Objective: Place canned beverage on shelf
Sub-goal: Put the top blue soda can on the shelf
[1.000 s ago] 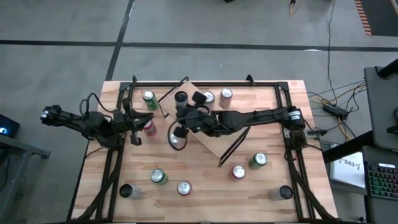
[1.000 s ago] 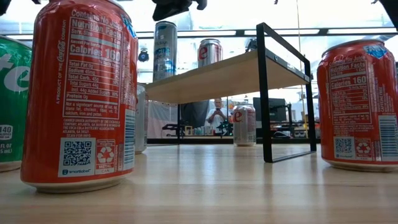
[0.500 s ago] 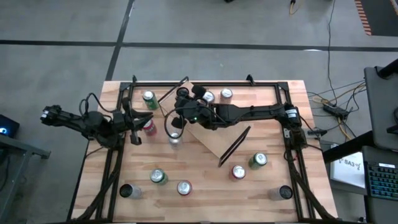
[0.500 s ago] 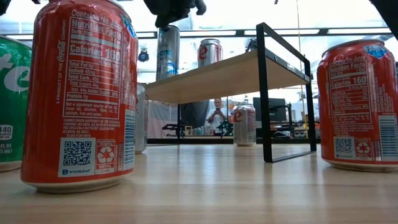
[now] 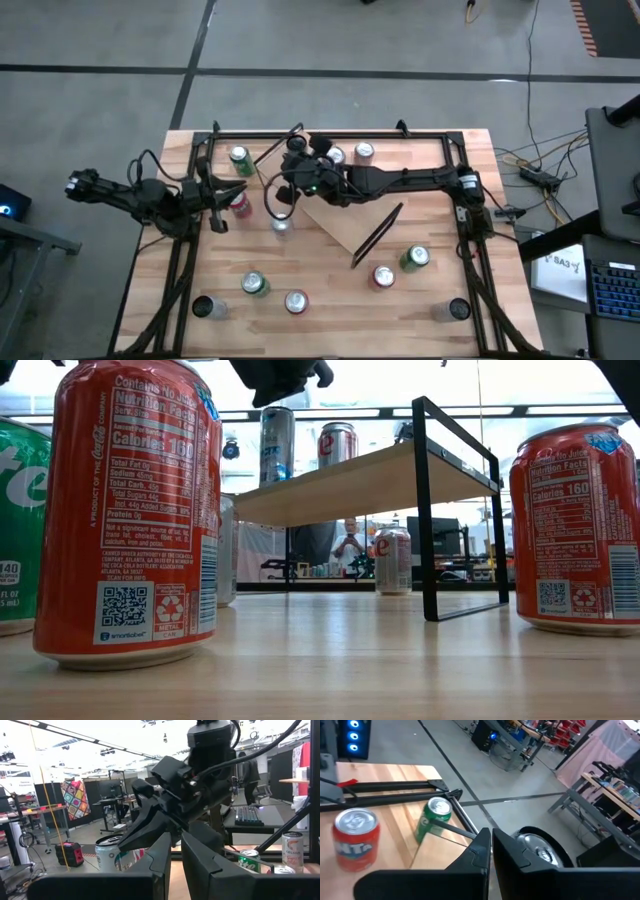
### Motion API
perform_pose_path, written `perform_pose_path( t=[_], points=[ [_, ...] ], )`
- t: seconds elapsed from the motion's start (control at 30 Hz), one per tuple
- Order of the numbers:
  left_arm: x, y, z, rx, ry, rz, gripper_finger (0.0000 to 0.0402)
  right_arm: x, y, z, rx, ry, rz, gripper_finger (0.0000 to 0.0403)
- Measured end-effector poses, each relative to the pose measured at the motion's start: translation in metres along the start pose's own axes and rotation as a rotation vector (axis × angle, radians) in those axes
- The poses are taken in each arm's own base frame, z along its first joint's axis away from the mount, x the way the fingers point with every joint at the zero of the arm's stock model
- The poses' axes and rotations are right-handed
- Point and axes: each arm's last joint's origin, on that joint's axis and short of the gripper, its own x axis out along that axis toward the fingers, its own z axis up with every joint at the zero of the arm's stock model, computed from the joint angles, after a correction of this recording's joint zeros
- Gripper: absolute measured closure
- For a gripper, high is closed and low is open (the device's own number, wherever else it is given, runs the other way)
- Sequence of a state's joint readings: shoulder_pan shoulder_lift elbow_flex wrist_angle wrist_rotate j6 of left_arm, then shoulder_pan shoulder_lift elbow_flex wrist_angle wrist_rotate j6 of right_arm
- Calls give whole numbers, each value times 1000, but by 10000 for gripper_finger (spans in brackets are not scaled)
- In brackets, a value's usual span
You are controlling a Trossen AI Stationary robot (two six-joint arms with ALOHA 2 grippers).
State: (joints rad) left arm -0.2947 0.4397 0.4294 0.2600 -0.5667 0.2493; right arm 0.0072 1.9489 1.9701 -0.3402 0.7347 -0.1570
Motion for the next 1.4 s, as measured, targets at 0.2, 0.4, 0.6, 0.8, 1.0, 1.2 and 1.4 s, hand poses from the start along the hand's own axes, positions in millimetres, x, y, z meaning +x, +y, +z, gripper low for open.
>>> perform_pose_path(
  t=[0.2, 0.4, 0.6, 0.8, 1.0, 1.2, 1.4],
  points=[
    [0, -1, -2, 10, 15, -4, 374, -20, 2, 11, 19, -31, 28, 394],
    [0, -1, -2, 11, 15, -4, 374, -33, -8, 17, 79, 36, 41, 394],
    [0, -1, -2, 15, 17, -4, 374, -40, -19, 15, 128, 144, 68, 394],
    [0, -1, -2, 16, 17, -5, 374, -41, -19, 14, 162, 184, 182, 394],
    [0, -1, -2, 17, 19, -5, 374, -34, -23, 11, 167, 193, 165, 394],
    [0, -1, -2, 17, 19, -5, 374, -15, -28, 3, 157, 227, 131, 394],
    [0, -1, -2, 18, 21, -6, 374, -8, -34, 0, 164, 235, 112, 394]
  ],
)
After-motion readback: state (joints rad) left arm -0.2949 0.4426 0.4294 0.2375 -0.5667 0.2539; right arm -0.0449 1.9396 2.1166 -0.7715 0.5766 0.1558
